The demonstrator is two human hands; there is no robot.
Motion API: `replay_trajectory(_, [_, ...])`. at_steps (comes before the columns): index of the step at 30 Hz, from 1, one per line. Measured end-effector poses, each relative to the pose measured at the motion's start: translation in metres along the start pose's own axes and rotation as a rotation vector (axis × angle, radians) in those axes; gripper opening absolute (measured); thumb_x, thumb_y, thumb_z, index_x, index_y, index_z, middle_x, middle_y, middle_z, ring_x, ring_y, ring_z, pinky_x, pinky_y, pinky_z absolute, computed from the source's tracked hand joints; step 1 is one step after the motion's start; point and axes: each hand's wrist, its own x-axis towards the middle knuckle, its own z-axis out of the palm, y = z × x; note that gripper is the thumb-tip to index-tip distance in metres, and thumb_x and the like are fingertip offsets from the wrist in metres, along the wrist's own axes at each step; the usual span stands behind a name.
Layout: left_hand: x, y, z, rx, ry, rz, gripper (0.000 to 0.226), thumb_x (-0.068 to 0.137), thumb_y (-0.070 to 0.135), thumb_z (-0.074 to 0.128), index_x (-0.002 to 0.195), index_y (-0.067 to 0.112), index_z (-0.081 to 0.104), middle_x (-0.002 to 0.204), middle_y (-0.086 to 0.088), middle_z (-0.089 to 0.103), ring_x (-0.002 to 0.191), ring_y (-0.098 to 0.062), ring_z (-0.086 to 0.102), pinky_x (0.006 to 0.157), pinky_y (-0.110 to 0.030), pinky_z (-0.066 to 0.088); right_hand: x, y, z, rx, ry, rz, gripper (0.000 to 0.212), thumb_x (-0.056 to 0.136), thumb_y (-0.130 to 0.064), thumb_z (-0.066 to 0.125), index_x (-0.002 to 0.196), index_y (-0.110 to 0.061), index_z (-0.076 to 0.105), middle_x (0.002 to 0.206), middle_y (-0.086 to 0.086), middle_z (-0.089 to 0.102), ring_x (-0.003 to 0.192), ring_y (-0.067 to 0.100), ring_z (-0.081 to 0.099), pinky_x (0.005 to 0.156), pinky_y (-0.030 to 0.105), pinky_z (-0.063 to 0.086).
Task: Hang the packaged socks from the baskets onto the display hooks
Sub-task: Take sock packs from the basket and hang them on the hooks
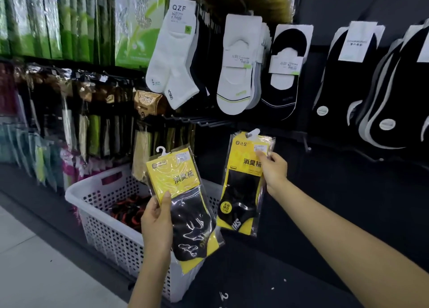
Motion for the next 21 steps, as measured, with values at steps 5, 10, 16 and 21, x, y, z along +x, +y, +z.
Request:
replay_trajectory(5, [-0.003,0.000,0.008,0.003,-0.026,0.000,0.018,0.096,0.038,0.049,0.095,0.028,0.064,0.092,0.011,0.071,0.088,-0.003,0.064,0.079,-0.025,0.048,0.009,0.014,0.001,-0.003,0.133,0.013,0.035,0.081,-0.041,0.072,0.099,-0.014,0.057,0.083,-0.007,0.061,0.085,0.012,0.060,0.076,0.026,0.051])
replay_trajectory(10, [-0.007,-0.001,0.014,0.026,-0.067,0.010,0.017,0.096,0.034,0.050,0.088,0.028,0.063,0.076,0.019,0.068,0.071,0.008,0.060,0.067,-0.013,0.045,-0.002,0.022,-0.005,-0.032,0.202,0.036,0.031,0.083,-0.032,0.072,0.100,-0.014,0.054,0.086,-0.005,0.060,0.083,0.013,0.058,0.063,0.018,0.042])
replay_trajectory(16, [-0.015,-0.001,0.024,0.046,-0.147,0.018,0.021,0.095,0.034,0.052,0.087,0.018,0.064,0.073,0.014,0.064,0.064,0.012,0.055,0.060,-0.005,0.043,-0.053,0.017,-0.018,-0.032,-0.042,0.025,0.031,0.089,-0.031,0.064,0.111,-0.010,0.057,0.104,0.001,0.060,0.091,0.013,0.057,0.080,0.027,0.051])
replay_trajectory(21, [-0.028,0.002,0.039,0.059,-0.274,-0.010,0.026,0.092,0.038,0.054,0.094,0.015,0.067,0.083,0.001,0.068,0.075,-0.004,0.061,0.068,-0.021,0.047,-0.100,0.006,-0.015,0.018,-0.478,0.077,0.030,0.093,-0.038,0.055,0.113,-0.016,0.063,0.107,0.000,0.072,0.099,0.013,0.068,0.084,0.028,0.054])
